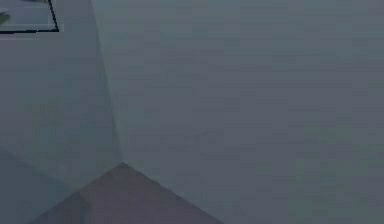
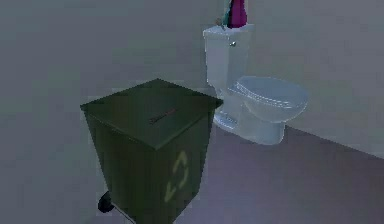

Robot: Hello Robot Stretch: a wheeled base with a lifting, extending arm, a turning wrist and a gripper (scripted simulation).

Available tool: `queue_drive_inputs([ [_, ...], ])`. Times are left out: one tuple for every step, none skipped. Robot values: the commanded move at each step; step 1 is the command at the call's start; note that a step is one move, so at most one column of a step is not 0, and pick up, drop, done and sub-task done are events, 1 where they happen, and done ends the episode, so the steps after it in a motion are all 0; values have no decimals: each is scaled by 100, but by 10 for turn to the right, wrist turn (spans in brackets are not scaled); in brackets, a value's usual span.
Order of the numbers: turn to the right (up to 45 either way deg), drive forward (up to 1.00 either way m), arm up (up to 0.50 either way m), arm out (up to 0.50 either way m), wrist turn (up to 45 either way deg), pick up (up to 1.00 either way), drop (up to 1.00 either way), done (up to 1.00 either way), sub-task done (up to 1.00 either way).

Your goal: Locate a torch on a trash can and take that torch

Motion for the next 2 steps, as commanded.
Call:
queue_drive_inputs([
  [450,0,0,0,0,0,0,0,0],
  [450,0,0,0,0,0,0,0,0],
])
